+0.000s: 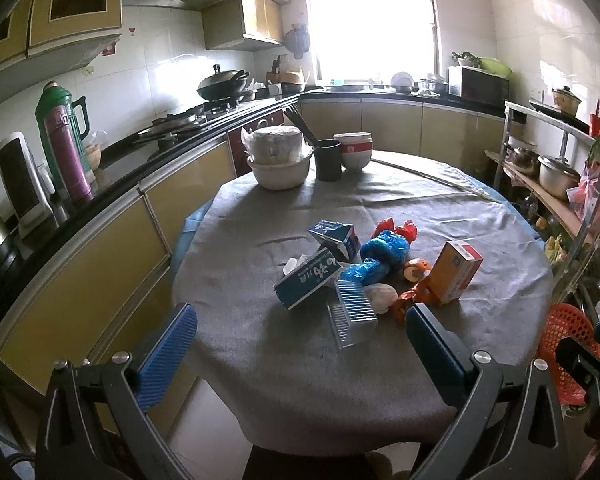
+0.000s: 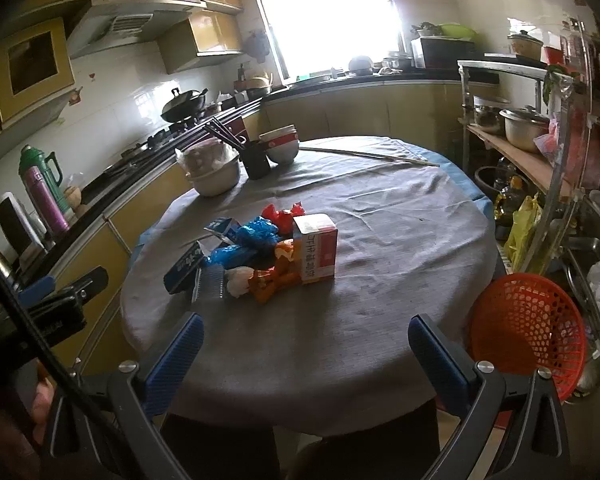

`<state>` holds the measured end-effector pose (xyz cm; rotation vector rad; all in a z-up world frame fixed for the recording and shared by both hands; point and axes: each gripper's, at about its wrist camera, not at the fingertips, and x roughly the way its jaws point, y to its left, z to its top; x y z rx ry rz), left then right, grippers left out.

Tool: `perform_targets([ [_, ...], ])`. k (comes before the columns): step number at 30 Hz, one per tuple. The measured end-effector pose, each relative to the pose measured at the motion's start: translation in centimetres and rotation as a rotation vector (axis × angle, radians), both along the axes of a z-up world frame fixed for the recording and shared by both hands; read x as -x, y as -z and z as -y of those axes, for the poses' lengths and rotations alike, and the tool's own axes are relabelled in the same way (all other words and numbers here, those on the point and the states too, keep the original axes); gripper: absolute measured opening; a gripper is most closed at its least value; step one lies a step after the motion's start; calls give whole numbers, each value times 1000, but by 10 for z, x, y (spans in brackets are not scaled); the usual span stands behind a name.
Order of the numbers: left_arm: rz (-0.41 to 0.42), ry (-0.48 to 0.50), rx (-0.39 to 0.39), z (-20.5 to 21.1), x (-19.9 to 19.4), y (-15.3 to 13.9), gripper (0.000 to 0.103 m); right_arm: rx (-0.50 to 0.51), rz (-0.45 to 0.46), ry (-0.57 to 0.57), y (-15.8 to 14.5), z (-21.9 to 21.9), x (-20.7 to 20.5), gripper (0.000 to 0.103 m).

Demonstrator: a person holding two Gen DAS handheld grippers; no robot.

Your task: Collect trash

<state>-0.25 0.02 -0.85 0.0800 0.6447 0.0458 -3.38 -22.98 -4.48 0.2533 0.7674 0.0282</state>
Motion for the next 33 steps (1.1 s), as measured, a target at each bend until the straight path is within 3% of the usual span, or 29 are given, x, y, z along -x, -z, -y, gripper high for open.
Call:
perform_targets([
  [33, -16, -9, 14, -4, -3, 4, 103, -13, 0, -24, 3, -6, -1, 103],
])
